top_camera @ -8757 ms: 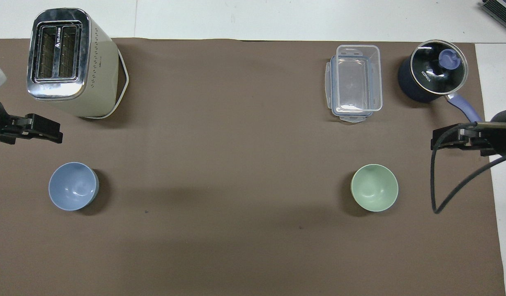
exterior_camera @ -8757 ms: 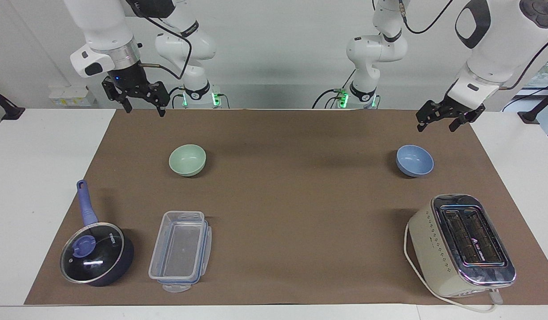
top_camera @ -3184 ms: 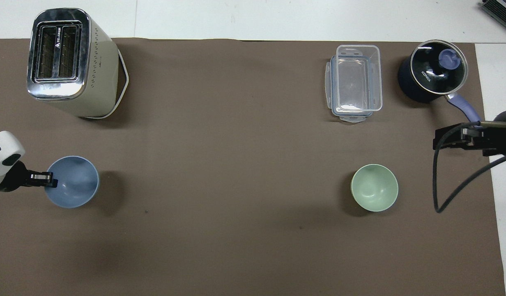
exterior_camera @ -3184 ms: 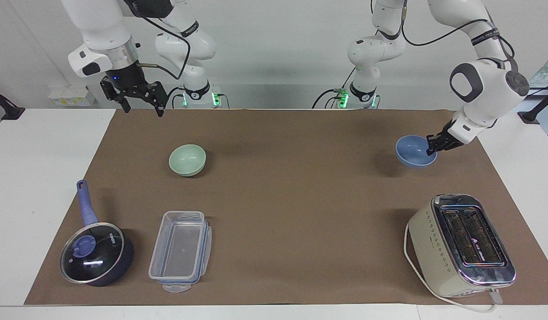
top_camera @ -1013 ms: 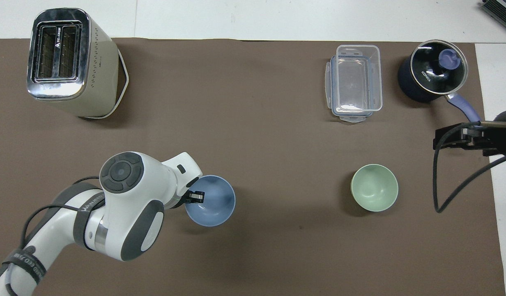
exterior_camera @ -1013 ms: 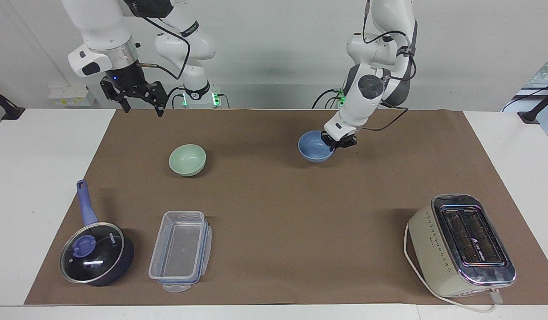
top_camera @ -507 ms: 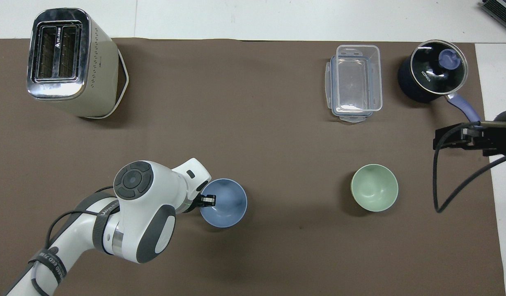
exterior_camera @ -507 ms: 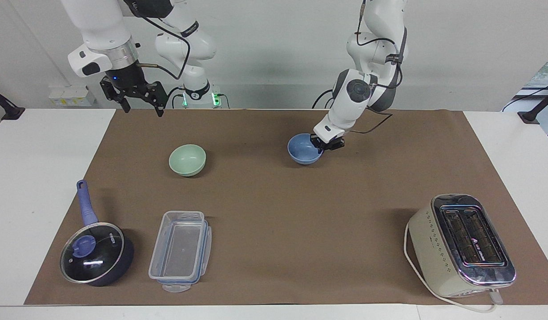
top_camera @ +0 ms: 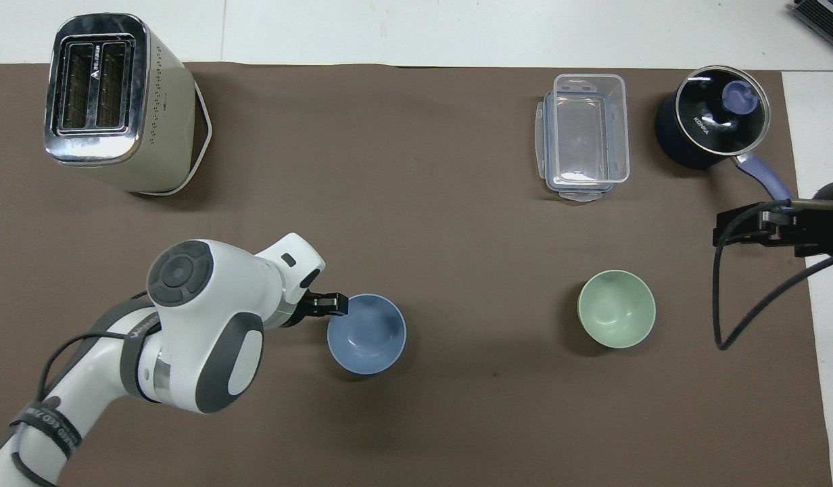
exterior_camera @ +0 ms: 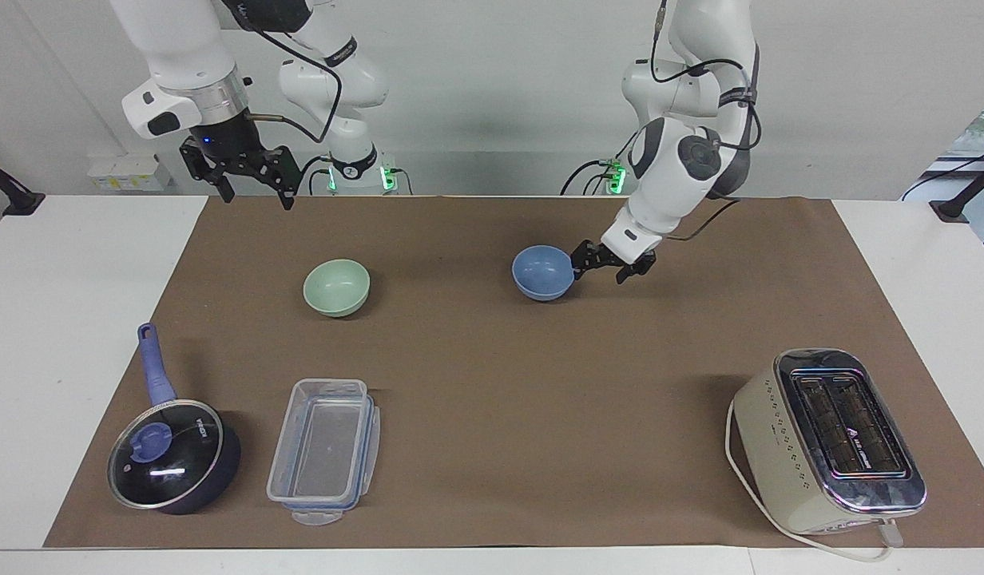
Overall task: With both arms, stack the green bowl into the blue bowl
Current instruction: 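Release the blue bowl and withdraw the left gripper to rest, then reach the right gripper to the rim of the green bowl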
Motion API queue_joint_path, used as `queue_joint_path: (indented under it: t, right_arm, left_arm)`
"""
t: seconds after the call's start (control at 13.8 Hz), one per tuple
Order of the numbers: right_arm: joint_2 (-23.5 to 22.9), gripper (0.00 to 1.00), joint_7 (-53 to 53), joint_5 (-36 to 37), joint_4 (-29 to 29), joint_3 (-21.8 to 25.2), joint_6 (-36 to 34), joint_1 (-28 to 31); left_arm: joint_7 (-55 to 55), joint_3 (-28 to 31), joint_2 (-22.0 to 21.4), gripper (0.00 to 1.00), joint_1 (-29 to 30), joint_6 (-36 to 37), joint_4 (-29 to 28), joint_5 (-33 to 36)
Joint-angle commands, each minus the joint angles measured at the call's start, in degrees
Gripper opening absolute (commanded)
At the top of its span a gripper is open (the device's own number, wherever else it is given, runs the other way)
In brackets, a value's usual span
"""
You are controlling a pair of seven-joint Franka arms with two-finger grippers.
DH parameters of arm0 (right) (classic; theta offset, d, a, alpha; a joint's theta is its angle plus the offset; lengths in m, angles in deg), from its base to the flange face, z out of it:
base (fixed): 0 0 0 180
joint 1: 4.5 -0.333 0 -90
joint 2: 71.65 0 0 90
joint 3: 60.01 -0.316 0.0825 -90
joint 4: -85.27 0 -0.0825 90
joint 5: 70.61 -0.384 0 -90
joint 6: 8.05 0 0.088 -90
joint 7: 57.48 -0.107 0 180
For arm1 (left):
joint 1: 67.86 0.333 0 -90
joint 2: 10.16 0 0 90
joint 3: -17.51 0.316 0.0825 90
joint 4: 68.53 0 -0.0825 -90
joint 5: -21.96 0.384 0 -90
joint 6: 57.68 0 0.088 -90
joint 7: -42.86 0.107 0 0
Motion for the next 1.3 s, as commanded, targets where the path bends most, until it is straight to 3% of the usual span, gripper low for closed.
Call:
queue_joint_path:
  t: [0.0, 0.22, 0.65, 0.87, 1.23]
  right_arm:
    - [0.9, 1.0, -0.6, -0.9, -0.8, -0.2, -0.2, 0.8]
    - [0.9, 1.0, -0.1, -1.2, -0.9, -0.2, 0.0, 0.8]
    - [0.9, 1.0, 3.3, -1.2, -2.9, 0.0, 1.6, 1.8]
    - [1.2, 1.0, 5.8, -2.1, -7.6, 0.0, 5.9, 2.8]
    - [1.4, 1.0, 10.2, -3.2, -16.7, 0.0, 14.2, 4.3]
  left_arm:
    - [0.7, -0.3, -0.5, 1.0, 5.9, 6.5, 6.5, 3.1]
    - [0.8, -0.2, 0.3, 1.0, 11.2, 12.6, 14.4, 7.6]
    - [10.6, -0.1, -0.2, 1.0, 19.0, 19.1, 20.4, 14.5]
    - [12.1, -0.1, 0.9, 1.0, 20.0, 27.7, 27.0, 17.2]
    - [12.1, -0.1, 1.0, 1.0, 19.9, 36.6, 32.7, 18.0]
